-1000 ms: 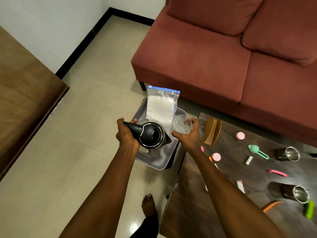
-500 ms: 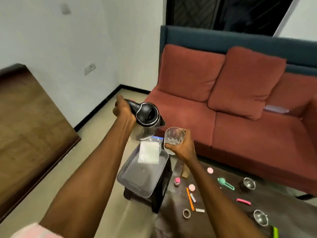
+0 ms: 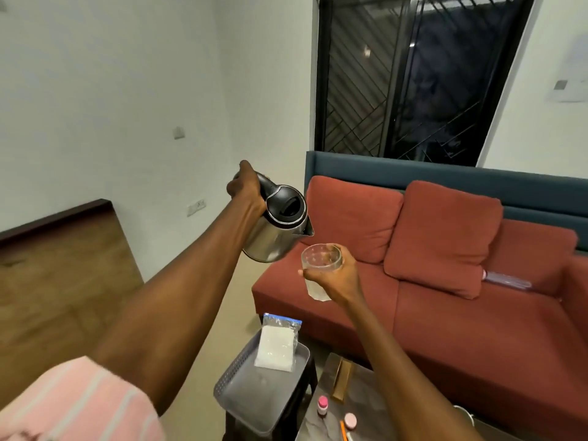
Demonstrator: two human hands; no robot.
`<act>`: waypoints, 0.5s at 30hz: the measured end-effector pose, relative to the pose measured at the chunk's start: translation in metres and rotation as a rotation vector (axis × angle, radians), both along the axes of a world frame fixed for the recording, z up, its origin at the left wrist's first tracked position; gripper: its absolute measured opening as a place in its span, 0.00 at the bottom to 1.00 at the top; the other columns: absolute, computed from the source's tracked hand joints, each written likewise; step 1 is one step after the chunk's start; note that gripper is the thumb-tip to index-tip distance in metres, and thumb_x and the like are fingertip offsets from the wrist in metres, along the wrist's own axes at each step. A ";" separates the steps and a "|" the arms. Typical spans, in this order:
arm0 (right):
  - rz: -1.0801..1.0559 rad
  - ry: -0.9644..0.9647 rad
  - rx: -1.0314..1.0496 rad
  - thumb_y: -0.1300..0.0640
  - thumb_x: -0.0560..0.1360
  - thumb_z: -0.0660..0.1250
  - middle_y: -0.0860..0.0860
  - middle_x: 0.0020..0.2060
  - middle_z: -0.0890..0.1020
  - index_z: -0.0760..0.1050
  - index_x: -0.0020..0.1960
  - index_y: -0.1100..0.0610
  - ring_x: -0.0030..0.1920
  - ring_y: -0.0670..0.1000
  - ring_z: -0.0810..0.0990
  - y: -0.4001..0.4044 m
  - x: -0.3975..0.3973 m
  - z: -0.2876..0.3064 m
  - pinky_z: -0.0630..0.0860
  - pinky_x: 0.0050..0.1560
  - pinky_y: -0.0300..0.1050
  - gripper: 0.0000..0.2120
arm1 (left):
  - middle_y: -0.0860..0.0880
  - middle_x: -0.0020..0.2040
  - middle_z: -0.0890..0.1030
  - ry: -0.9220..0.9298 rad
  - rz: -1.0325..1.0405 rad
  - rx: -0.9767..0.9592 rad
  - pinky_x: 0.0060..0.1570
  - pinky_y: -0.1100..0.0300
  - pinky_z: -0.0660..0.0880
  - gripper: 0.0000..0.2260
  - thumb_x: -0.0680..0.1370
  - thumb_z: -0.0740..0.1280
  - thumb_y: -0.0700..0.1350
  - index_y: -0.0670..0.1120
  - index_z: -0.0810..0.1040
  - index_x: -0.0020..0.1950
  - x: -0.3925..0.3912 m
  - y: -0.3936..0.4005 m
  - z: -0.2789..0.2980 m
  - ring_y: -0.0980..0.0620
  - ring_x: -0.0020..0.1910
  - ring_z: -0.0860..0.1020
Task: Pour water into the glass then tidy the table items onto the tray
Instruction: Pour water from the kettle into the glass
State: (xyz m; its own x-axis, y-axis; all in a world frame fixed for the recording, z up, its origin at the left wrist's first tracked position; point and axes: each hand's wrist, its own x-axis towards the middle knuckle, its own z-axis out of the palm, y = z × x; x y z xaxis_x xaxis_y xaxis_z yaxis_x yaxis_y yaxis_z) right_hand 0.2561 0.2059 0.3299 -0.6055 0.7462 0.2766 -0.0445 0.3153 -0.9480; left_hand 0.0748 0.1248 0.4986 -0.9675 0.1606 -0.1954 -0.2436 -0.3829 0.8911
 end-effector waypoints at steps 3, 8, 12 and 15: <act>0.000 0.002 0.018 0.57 0.55 0.86 0.44 0.48 0.81 0.74 0.59 0.51 0.46 0.38 0.80 -0.007 0.001 0.014 0.74 0.37 0.25 0.36 | 0.40 0.49 0.84 0.045 -0.027 -0.047 0.51 0.44 0.80 0.16 0.71 0.64 0.52 0.42 0.78 0.52 0.012 -0.001 0.015 0.41 0.47 0.83; -0.018 -0.023 0.059 0.54 0.54 0.85 0.45 0.49 0.82 0.74 0.60 0.52 0.48 0.43 0.81 -0.015 -0.004 0.028 0.74 0.38 0.27 0.37 | 0.41 0.46 0.84 0.174 -0.076 -0.115 0.51 0.47 0.81 0.18 0.71 0.62 0.53 0.42 0.81 0.51 0.024 -0.001 0.032 0.41 0.48 0.83; -0.053 -0.069 0.092 0.48 0.53 0.85 0.41 0.47 0.80 0.73 0.57 0.49 0.46 0.37 0.78 -0.022 -0.006 0.035 0.70 0.37 0.27 0.37 | 0.42 0.46 0.85 0.262 -0.107 -0.155 0.53 0.47 0.80 0.17 0.71 0.62 0.53 0.43 0.82 0.50 0.028 0.000 0.042 0.42 0.47 0.83; -0.089 -0.092 0.108 0.47 0.53 0.84 0.43 0.48 0.80 0.73 0.57 0.48 0.45 0.38 0.78 -0.025 -0.010 0.039 0.68 0.36 0.26 0.37 | 0.44 0.43 0.85 0.335 -0.116 -0.188 0.52 0.47 0.81 0.15 0.70 0.62 0.54 0.46 0.80 0.45 0.032 0.002 0.047 0.43 0.45 0.83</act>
